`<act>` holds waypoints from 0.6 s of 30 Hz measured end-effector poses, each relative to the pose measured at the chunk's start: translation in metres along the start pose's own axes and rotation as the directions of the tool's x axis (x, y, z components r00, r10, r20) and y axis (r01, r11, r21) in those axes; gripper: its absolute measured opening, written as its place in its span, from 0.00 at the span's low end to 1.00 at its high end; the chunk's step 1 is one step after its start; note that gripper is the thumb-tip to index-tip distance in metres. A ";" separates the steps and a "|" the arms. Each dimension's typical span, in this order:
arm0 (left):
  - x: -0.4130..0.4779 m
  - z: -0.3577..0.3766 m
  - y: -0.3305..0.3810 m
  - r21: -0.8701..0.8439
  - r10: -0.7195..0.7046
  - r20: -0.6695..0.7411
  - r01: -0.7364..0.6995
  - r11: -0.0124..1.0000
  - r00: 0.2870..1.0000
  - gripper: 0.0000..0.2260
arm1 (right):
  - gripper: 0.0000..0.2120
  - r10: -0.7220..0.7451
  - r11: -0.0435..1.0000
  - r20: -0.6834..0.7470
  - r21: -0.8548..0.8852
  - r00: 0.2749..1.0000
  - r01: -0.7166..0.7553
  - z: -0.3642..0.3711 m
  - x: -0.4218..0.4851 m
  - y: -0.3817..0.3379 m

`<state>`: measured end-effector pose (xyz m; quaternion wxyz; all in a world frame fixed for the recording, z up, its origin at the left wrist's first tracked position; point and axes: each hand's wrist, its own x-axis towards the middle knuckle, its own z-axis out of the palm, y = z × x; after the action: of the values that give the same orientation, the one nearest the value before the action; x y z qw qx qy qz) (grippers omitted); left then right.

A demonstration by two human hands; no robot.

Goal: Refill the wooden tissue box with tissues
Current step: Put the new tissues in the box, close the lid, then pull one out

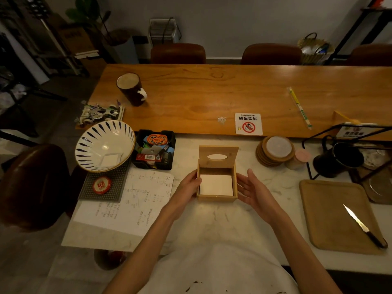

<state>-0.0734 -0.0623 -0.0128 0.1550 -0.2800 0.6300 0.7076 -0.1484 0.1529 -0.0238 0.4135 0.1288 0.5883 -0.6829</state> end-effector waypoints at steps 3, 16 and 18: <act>0.011 -0.004 -0.001 0.070 -0.033 -0.099 0.040 0.997 0.995 0.22 | 0.28 -0.060 0.964 -0.096 -0.263 0.994 0.033 0.002 0.005 0.000; 0.028 0.011 -0.006 0.421 0.039 -0.071 -0.005 0.907 0.997 0.28 | 0.43 -0.222 0.600 -0.041 -0.794 0.974 0.103 0.025 0.024 -0.003; 0.026 0.004 0.000 0.299 -0.012 -0.042 0.024 0.954 0.999 0.30 | 0.45 -0.130 0.676 -0.032 -0.734 0.991 0.065 0.018 0.024 -0.005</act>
<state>-0.0949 -0.0621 -0.0276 0.1894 -0.2729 0.7304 0.5968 -0.1615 0.1262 -0.0312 0.3690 -0.0506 0.8340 -0.4070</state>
